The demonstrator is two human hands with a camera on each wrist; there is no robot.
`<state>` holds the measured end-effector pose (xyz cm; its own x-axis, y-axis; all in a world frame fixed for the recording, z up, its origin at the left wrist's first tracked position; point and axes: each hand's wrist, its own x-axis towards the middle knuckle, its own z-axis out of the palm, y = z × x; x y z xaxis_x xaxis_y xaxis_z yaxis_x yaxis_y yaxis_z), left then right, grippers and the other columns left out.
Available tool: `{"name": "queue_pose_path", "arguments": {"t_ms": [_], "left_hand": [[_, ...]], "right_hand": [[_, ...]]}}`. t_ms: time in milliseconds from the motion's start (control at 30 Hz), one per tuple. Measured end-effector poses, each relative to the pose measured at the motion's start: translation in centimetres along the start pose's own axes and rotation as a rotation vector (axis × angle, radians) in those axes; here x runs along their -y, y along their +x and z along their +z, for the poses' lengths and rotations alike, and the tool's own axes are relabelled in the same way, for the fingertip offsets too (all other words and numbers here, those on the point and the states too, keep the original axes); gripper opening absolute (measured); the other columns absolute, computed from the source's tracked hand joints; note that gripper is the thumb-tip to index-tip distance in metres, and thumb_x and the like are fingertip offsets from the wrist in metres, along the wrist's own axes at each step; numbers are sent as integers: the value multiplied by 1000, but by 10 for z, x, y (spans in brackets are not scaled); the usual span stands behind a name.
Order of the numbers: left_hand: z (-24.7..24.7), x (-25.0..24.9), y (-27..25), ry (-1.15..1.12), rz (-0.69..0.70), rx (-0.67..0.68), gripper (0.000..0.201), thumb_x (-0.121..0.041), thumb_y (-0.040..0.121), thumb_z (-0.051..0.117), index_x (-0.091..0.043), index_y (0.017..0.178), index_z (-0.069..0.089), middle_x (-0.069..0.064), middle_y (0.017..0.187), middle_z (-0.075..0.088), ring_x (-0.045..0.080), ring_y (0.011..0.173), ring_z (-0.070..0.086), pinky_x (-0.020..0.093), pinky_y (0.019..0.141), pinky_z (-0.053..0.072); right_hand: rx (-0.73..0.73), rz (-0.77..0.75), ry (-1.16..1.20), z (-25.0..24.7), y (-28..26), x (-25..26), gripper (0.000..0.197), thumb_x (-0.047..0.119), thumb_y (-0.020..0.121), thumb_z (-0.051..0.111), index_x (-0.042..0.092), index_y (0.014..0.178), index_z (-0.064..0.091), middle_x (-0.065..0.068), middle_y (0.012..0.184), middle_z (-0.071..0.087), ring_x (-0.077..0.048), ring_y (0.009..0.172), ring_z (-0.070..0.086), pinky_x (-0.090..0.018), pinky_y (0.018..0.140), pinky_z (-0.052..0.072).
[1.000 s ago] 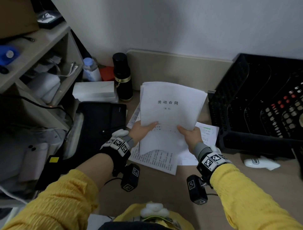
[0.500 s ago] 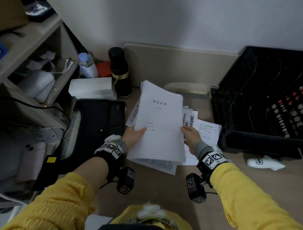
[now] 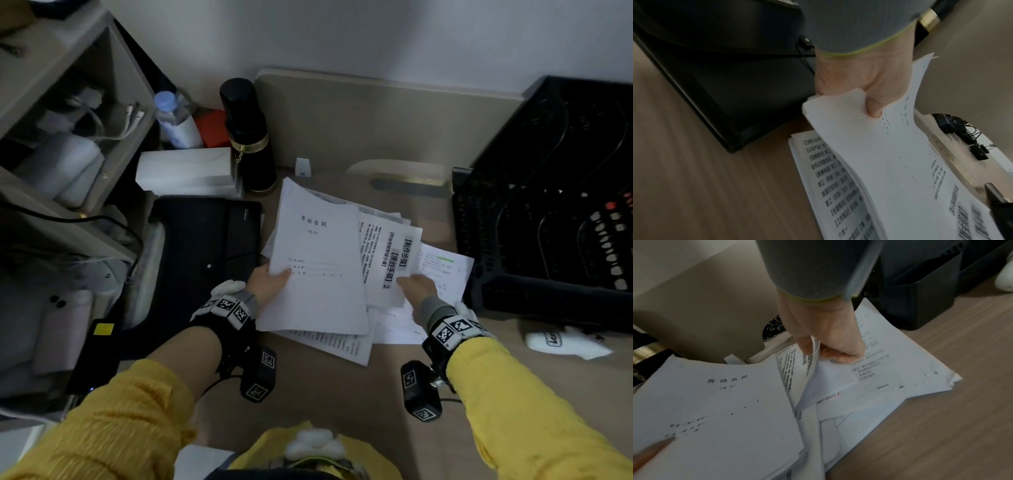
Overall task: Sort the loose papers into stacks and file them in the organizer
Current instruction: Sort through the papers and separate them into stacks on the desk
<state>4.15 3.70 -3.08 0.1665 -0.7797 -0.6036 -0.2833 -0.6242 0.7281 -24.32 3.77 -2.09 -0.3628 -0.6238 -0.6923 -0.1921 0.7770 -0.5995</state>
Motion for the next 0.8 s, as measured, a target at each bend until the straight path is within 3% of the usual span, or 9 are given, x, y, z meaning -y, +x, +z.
{"name": "queue_pose_path", "arguments": {"t_ms": [67, 133, 233, 300, 367, 433, 600, 700, 800], "left_hand": [[0, 1, 2, -2, -2, -4, 40, -30, 91, 63, -5, 122, 63, 13, 120, 65, 29, 109, 63, 38, 95, 50], [-1, 0, 1, -12, 0, 0, 38, -30, 90, 64, -6, 120, 63, 13, 120, 66, 29, 108, 64, 40, 96, 51], [-4, -2, -1, -70, 1, 21, 37, -26, 90, 65, -5, 120, 63, 9, 115, 66, 27, 103, 65, 38, 94, 52], [-8, -4, -5, -119, 6, 45, 37, -25, 90, 66, -4, 121, 62, 9, 112, 67, 26, 100, 65, 36, 91, 52], [-14, -5, -7, -144, 12, 71, 40, -26, 89, 67, -5, 122, 63, 10, 115, 68, 26, 102, 66, 39, 94, 52], [-20, -6, -8, -162, 8, 101, 41, -27, 87, 69, -6, 122, 63, 10, 117, 68, 27, 103, 67, 43, 96, 52], [-27, -7, -15, -176, 27, 169, 39, -24, 87, 69, -5, 120, 63, 10, 118, 67, 25, 100, 66, 38, 93, 52], [-27, -5, -19, -162, 24, 182, 38, -22, 88, 67, -3, 121, 62, 12, 116, 67, 24, 95, 66, 34, 87, 51], [-28, -1, -23, -170, 14, 204, 34, -21, 89, 67, -4, 118, 63, 13, 115, 67, 21, 89, 67, 32, 81, 54]], "right_hand": [[11, -19, 29, 5, 0, 1, 27, 7, 89, 50, 1, 114, 60, -16, 118, 62, -30, 98, 58, -39, 87, 53], [26, -18, 33, 8, -1, 0, 29, 6, 89, 47, 6, 115, 60, -14, 116, 63, -33, 106, 60, -49, 92, 52], [-11, -54, -48, 10, 5, -4, 42, 3, 86, 40, 6, 123, 57, -13, 125, 61, -35, 116, 55, -51, 99, 47], [-27, -64, -41, 8, 2, -3, 41, 0, 85, 36, 7, 118, 60, -15, 122, 62, -37, 110, 57, -52, 94, 50], [-27, -78, -39, 2, -7, 1, 40, 0, 87, 34, 9, 114, 62, -17, 115, 64, -37, 100, 59, -46, 83, 54], [-16, -80, -130, -3, -9, 4, 42, 0, 89, 34, 8, 121, 60, -19, 119, 63, -36, 96, 58, -44, 80, 54], [56, -69, -468, -12, -19, 12, 42, 9, 98, 34, 1, 138, 44, -18, 143, 45, -38, 127, 46, -44, 106, 40], [82, -71, -674, -14, -26, 16, 44, 11, 101, 29, -2, 142, 35, -16, 151, 34, -35, 136, 36, -38, 111, 35], [80, -90, -788, -14, -27, 18, 43, 9, 101, 28, -2, 141, 36, -15, 151, 35, -30, 138, 36, -31, 110, 32]]}}
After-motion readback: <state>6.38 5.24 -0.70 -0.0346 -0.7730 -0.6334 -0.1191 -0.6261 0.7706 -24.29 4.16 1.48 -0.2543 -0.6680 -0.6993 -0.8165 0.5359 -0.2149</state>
